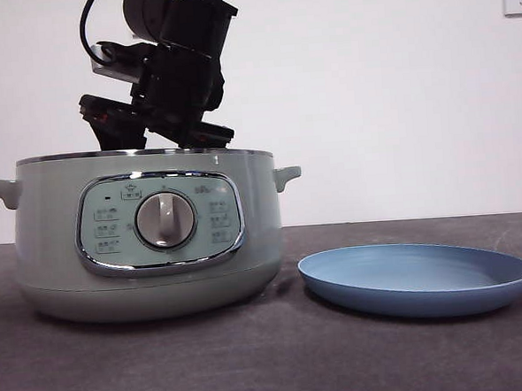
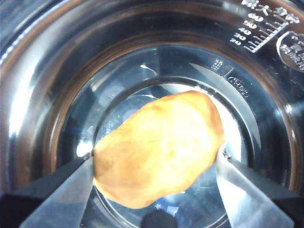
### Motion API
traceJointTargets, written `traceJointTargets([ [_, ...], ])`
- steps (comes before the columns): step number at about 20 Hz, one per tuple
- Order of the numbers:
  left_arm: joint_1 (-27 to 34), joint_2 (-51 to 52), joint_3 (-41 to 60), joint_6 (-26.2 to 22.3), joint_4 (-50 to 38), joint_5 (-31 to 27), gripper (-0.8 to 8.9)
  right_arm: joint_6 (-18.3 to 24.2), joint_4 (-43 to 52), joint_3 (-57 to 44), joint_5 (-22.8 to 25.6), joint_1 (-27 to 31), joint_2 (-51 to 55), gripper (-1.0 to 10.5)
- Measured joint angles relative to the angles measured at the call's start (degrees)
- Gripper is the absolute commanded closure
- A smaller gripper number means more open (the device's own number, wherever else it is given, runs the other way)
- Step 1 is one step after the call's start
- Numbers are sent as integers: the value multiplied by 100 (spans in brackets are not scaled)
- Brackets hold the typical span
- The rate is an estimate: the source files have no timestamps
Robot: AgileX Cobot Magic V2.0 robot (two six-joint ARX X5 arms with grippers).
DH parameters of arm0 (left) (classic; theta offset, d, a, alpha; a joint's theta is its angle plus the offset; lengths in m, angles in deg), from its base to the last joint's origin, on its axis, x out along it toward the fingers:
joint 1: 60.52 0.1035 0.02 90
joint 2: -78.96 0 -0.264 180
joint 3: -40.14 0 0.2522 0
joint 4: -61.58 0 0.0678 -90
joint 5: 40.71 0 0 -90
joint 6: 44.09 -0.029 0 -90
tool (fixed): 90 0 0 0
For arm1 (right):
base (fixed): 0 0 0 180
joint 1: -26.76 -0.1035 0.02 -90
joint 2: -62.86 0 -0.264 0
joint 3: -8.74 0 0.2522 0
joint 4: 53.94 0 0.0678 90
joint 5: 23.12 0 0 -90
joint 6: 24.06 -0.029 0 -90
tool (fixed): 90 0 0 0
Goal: Take the potato out from the steamer,put the potato on the plate,close the lid
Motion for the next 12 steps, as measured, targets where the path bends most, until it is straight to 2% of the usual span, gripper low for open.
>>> traceJointTargets([
  [3, 0, 0, 0, 0, 0, 2, 822, -116, -96, 0, 4, 4, 463, 958],
  [6, 0, -50, 0, 0, 0, 26, 822, -168, -310, 85, 63, 101, 1648, 958],
  [9, -2, -140, 0, 0, -4, 684, 821, -170, -846, 127, 745, 372, 2767, 957],
  [12, 0, -225, 0, 0, -7, 1296, 822, -173, -1917, 127, 1054, 741, 3366, 957],
])
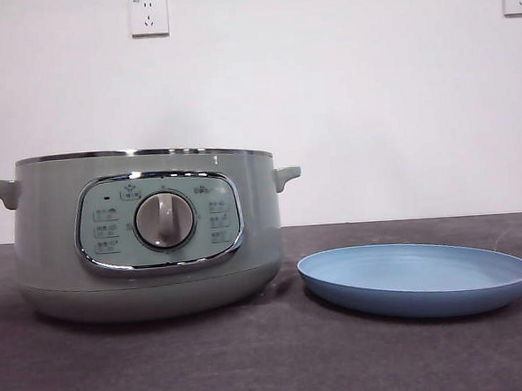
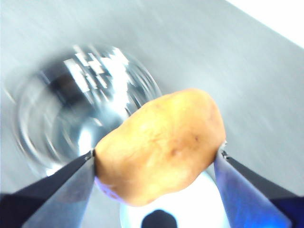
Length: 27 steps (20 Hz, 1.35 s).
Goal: Take the potato out from the steamer,put the potato on the plate,close the lid
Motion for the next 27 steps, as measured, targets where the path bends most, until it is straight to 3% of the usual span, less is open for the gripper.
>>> traceJointTargets([
  [8, -28, -426, 0, 2, -4, 1147, 821, -258, -105, -44, -33, 1290, 367, 957],
  [13, -61, -634, 0, 4, -2, 1239, 822, -282, -107, -713, -994, 1934, 350, 958],
  [19, -61, -713, 0, 2, -4, 1237, 822, -280, 31, -2492, -1222, 1976, 337, 957],
  [27, -61, -713, 0, 2, -4, 1237, 822, -293, 2463, -5108, -1226, 1687, 273, 957],
])
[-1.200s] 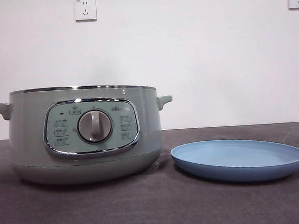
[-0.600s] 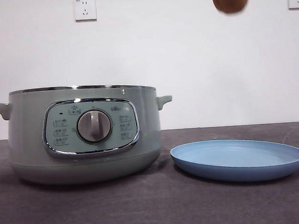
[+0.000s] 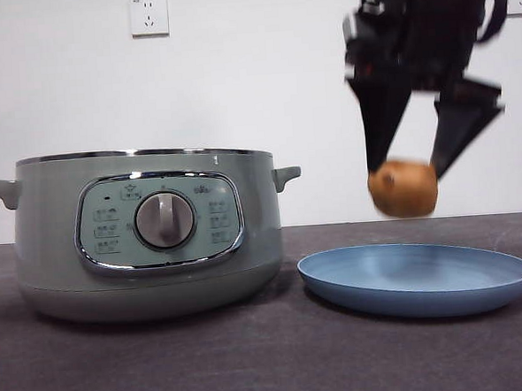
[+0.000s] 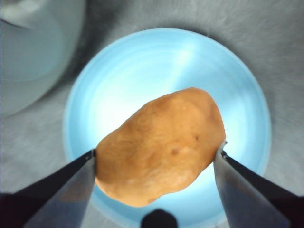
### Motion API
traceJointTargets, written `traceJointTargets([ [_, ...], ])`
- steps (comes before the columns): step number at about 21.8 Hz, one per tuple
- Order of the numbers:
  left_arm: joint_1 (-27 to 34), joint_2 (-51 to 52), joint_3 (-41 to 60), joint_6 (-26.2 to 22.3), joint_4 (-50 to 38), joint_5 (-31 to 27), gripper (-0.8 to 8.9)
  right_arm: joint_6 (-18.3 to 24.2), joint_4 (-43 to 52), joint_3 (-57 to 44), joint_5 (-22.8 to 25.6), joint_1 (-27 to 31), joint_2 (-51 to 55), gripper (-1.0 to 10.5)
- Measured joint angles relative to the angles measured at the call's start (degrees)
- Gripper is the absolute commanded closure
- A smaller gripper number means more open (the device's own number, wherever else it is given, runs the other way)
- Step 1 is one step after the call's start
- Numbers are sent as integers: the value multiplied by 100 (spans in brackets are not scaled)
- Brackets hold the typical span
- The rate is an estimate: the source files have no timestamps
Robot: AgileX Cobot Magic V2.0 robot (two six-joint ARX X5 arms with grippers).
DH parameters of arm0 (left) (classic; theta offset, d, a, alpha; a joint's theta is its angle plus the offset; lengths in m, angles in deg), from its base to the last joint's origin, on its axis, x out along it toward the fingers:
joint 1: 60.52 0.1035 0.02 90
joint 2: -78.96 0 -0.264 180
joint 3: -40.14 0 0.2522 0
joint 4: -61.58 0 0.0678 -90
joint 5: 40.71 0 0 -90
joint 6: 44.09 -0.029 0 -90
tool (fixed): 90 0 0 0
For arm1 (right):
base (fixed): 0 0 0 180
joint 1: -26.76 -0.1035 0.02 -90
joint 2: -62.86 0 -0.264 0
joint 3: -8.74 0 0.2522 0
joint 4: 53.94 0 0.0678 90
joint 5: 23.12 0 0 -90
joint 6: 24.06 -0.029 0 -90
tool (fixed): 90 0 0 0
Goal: Take the potato out from the steamer,put the potato on the plate,close the lid
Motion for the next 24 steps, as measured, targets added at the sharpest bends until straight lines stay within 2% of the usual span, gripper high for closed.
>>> traceJointTargets([
  [4, 0, 0, 0, 0, 0, 0, 822, 15, 581, -621, 0, 0, -240, 957],
  [11, 0, 0, 0, 0, 0, 0, 822, 76, 828, -623, 0, 4, -435, 930],
  [14, 0, 0, 0, 2, 0, 0, 822, 50, 822, -623, 0, 4, -437, 614],
  [16, 0, 0, 0, 0, 0, 0, 822, 35, 807, -623, 0, 4, -437, 498],
  [24, 0, 0, 0, -2, 0, 0, 822, 13, 675, -621, 2, 4, -424, 502],
])
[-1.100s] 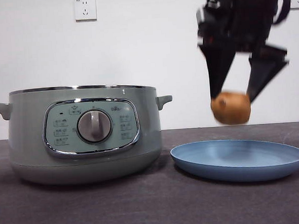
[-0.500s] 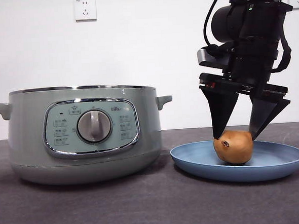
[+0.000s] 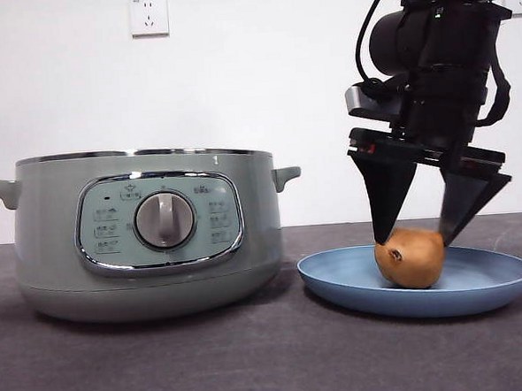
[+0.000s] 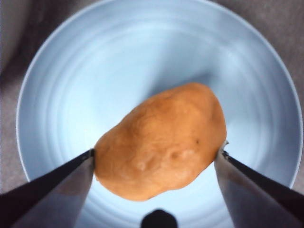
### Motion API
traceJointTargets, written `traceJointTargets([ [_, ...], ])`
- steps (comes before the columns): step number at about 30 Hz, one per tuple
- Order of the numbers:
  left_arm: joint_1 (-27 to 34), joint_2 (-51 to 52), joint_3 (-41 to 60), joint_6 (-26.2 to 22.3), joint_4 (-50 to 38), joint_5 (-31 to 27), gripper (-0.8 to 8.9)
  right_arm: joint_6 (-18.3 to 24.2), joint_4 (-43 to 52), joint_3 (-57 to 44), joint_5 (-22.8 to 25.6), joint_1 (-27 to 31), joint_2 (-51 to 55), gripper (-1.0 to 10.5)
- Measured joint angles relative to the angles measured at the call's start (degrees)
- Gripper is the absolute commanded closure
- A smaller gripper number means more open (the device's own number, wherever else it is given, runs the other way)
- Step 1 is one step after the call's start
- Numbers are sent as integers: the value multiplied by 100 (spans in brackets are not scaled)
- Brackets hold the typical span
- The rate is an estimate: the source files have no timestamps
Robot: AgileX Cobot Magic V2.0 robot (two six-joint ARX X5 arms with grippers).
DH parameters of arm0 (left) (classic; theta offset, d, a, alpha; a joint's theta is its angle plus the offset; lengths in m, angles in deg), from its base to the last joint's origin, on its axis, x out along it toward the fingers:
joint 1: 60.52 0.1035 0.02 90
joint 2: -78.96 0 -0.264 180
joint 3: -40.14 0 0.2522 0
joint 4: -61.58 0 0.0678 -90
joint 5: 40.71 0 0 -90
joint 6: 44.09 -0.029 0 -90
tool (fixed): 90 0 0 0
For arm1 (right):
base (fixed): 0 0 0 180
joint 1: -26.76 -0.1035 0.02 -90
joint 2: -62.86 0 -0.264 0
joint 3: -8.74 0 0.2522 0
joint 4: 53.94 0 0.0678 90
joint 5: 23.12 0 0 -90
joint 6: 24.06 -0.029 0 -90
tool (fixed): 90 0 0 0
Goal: Take the potato out from the steamer,put the potato on the plate,close the lid
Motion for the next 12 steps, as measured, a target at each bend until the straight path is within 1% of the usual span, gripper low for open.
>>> traceJointTargets([
  [3, 0, 0, 0, -24, -2, 0, 822, -20, -131, -7, 2, 0, 129, 502],
  [8, 0, 0, 0, -63, -7, 7, 822, -22, -168, -9, 0, 0, 782, 502],
  [10, 2, 0, 0, -68, -15, 127, 822, -22, -219, -9, 0, 0, 1132, 502],
  [12, 2, 0, 26, -70, -146, 365, 822, -22, -247, -9, 2, 0, 1449, 502],
])
